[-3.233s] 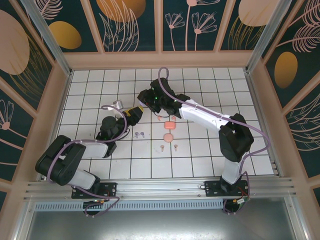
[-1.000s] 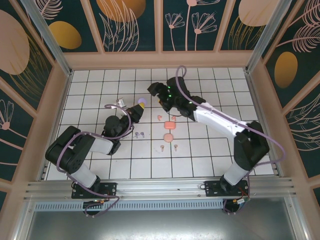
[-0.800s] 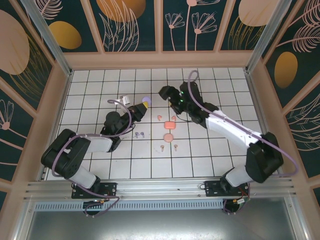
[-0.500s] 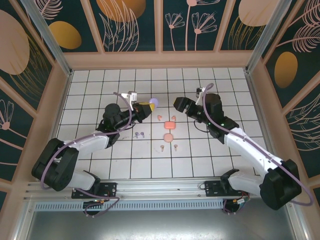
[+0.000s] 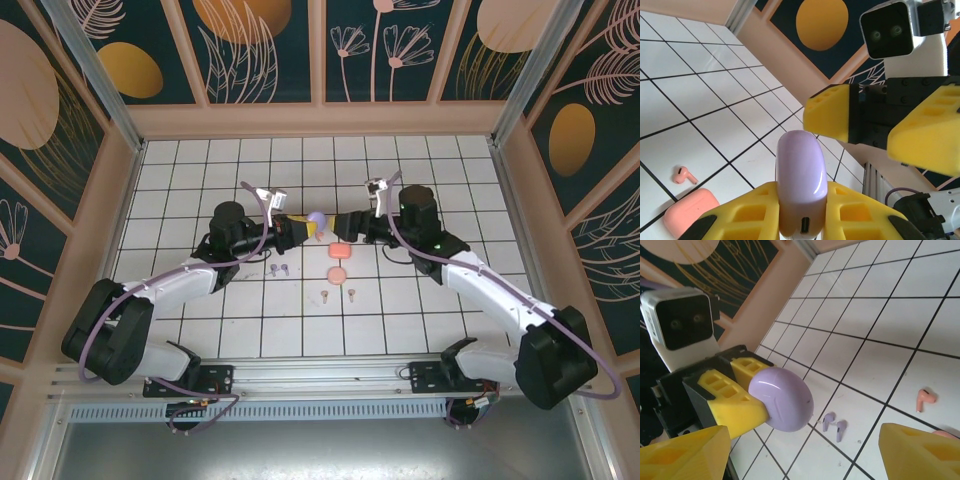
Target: Insert the wireless bluetooth earbuds into the charging case
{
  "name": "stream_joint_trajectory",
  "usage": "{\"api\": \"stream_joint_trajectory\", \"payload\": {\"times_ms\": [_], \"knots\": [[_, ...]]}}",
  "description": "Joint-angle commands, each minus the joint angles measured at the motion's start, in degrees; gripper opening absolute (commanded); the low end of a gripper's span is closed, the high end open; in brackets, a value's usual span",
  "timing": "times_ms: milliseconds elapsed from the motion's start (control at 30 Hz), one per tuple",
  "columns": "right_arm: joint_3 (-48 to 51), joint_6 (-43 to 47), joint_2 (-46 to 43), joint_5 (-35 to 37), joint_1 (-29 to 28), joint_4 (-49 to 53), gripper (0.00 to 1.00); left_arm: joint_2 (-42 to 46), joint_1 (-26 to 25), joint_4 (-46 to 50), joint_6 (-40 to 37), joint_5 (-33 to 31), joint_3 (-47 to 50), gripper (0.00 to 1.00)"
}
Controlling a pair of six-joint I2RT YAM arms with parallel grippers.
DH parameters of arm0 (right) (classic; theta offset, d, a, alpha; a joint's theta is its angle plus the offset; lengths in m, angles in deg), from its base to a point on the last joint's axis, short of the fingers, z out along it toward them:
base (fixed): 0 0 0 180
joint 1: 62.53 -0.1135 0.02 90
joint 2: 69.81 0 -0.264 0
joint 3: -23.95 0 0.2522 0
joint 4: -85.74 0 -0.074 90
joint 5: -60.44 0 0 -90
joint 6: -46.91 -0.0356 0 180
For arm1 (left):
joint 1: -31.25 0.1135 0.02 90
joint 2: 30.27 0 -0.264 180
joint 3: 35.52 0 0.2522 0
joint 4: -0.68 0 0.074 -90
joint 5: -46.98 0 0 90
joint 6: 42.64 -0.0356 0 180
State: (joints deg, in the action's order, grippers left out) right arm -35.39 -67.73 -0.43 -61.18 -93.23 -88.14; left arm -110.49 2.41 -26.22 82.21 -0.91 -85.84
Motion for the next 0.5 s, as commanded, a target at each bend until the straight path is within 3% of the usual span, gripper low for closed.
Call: {"api": "stream_joint_trajectory", "payload": {"times_ms": [0, 467], "knots": [[-0.80, 1.79, 1.73, -1.53, -1.38, -2.99, 0.78, 0.27, 0.19, -1.08, -0.35, 2.25, -1.92, 0.00], [-3.31, 1.36, 8.35, 3.06, -3.04, -4.30, 0.69, 1.37, 0.19, -1.44, 0.21, 3.18, -1.85, 0.00]]}}
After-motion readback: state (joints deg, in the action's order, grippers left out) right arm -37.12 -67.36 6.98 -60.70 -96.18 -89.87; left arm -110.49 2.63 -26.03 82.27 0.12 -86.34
